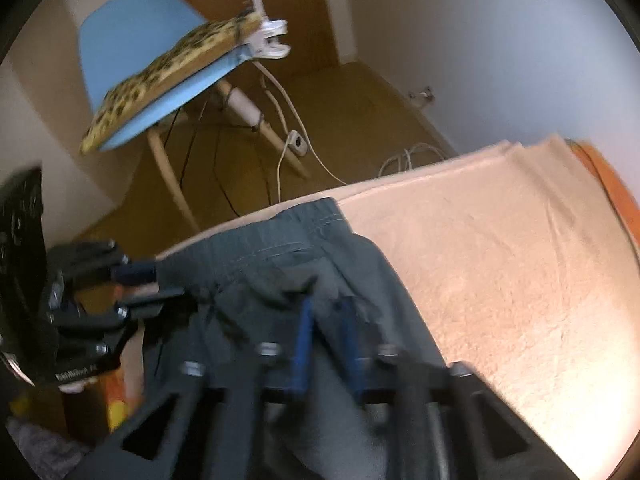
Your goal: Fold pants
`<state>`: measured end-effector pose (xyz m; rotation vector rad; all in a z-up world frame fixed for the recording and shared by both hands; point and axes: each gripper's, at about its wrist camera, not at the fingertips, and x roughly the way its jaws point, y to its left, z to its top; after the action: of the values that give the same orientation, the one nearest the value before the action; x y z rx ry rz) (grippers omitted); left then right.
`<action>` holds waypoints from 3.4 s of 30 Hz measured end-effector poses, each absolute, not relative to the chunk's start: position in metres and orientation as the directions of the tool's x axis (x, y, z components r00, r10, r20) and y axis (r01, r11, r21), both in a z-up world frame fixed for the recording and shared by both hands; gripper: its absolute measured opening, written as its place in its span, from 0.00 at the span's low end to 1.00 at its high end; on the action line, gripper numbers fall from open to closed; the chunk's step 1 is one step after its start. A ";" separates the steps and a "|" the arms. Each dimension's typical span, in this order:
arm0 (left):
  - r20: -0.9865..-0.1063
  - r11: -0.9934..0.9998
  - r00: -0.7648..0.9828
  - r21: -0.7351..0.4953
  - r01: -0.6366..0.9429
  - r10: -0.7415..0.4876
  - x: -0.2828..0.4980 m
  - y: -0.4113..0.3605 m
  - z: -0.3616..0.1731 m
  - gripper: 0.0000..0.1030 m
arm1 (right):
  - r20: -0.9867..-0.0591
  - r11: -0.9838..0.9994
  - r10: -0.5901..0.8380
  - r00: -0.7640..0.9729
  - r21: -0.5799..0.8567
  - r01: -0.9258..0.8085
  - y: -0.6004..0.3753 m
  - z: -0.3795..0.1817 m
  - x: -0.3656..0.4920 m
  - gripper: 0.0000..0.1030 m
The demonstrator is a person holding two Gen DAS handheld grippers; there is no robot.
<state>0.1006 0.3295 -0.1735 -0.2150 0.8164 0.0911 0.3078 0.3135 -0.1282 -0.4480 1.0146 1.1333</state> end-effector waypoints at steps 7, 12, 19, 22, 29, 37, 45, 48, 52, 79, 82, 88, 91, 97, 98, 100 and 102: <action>-0.696 0.974 0.718 -0.147 -0.173 0.022 0.111 0.331 -0.157 0.21 | -0.766 0.462 0.608 0.207 0.129 -0.878 0.302 -0.089 0.322 0.00; -0.748 0.977 0.663 -0.118 -0.179 0.031 0.123 0.332 -0.176 0.21 | -0.809 0.461 0.542 0.227 0.060 -0.885 0.317 -0.112 0.320 0.00; -0.768 0.976 0.635 -0.066 -0.206 0.082 0.127 0.331 -0.176 0.32 | -0.814 0.532 0.529 0.241 0.097 -0.841 0.296 -0.104 0.328 0.37; -0.778 0.963 0.616 -0.056 -0.265 0.124 0.125 0.340 -0.172 0.54 | -0.795 0.560 0.548 0.259 0.119 -0.820 0.269 -0.081 0.325 0.39; -0.754 0.959 0.630 -0.003 -0.284 0.184 0.109 0.332 -0.142 0.56 | -0.746 0.625 0.583 0.322 0.158 -0.764 0.170 -0.023 0.289 0.49; -0.774 0.940 0.594 0.003 -0.341 0.218 0.110 0.339 -0.126 0.59 | -0.715 0.719 0.568 0.408 0.190 -0.668 0.041 0.020 0.217 0.50; -0.728 0.975 0.680 -0.075 -0.207 0.088 0.093 0.273 -0.085 0.59 | -0.723 0.857 0.424 0.546 0.124 -0.501 -0.088 0.044 0.152 0.54; -0.715 0.987 0.699 -0.095 -0.130 0.024 0.087 0.235 -0.074 0.59 | -0.731 0.895 0.374 0.572 0.123 -0.428 -0.135 0.046 0.132 0.54; -0.698 0.987 0.711 -0.158 -0.037 -0.086 0.076 0.182 -0.066 0.59 | -0.734 0.932 0.322 0.598 0.136 -0.335 -0.188 0.047 0.109 0.54; -0.777 0.844 0.441 -0.206 0.496 -0.449 0.055 -0.103 -0.117 0.60 | -0.842 0.963 0.076 0.533 -0.077 -0.258 -0.404 -0.010 0.123 0.63; -0.795 0.831 0.415 -0.188 0.523 -0.442 0.056 -0.114 -0.125 0.60 | -0.867 0.917 0.078 0.492 -0.131 -0.377 -0.386 -0.026 0.138 0.63; -0.822 0.830 0.391 -0.165 0.532 -0.414 0.062 -0.121 -0.142 0.60 | -0.899 0.820 0.041 0.437 -0.219 -0.529 -0.359 -0.059 0.165 0.63; -0.827 0.825 0.377 -0.170 0.540 -0.418 0.063 -0.123 -0.147 0.60 | -0.917 0.771 0.031 0.397 -0.231 -0.593 -0.353 -0.075 0.173 0.63; -0.839 0.825 0.372 -0.148 0.545 -0.397 0.068 -0.126 -0.156 0.60 | -0.942 0.702 0.050 0.332 -0.203 -0.682 -0.346 -0.093 0.185 0.63; -0.840 0.824 0.368 -0.152 0.546 -0.398 0.069 -0.126 -0.157 0.60 | -0.945 0.693 0.051 0.322 -0.198 -0.693 -0.345 -0.096 0.187 0.63; -0.844 0.822 0.363 -0.148 0.550 -0.395 0.069 -0.127 -0.159 0.60 | -0.949 0.680 0.049 0.310 -0.196 -0.707 -0.342 -0.102 0.189 0.63; -0.846 0.820 0.368 -0.131 0.557 -0.385 0.069 -0.129 -0.161 0.60 | -0.955 0.674 0.050 0.293 -0.184 -0.715 -0.340 -0.108 0.193 0.63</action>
<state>0.0686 -0.1285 -0.1608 0.1890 1.0290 -0.6088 0.1932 -0.3405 -0.1080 -0.6806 1.1746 0.5649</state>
